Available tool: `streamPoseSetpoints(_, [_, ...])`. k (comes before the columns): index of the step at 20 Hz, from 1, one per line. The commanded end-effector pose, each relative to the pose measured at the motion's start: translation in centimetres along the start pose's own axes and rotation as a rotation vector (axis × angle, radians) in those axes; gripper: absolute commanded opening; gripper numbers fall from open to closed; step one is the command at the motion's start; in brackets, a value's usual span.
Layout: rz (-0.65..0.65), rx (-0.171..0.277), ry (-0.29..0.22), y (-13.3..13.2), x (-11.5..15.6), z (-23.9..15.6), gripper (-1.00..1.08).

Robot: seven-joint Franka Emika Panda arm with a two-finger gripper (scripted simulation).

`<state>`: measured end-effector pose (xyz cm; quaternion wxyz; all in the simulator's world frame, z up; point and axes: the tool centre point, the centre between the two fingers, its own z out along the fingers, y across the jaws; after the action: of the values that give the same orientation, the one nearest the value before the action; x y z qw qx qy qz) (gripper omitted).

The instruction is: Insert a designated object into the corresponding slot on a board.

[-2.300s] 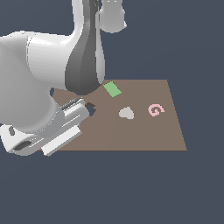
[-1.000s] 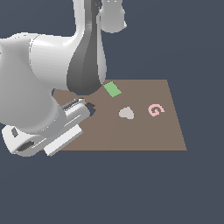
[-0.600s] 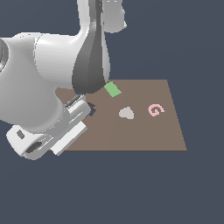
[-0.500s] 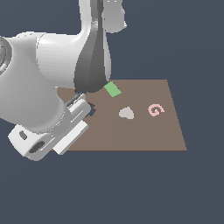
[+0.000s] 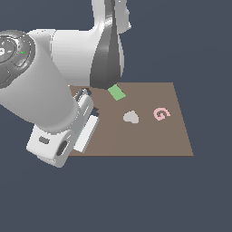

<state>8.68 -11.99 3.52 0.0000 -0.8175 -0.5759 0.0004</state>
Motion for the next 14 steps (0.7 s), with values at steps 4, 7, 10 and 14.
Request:
streamPoseSetpoints(4, [-0.244,-0.001,0.0,-1.4,0.9,-0.1,-1.0])
streamPoseSetpoints(7, [-0.377,-0.001,0.0,-2.3,1.3,-0.2,-1.0])
streamPoseSetpoints(10, [-0.509,-0.002,0.0,-3.2,1.5,-0.2,-1.0])
streamPoseSetpoints(14, [-0.683,-0.002,-0.001,-4.4,1.6,-0.3,-1.0])
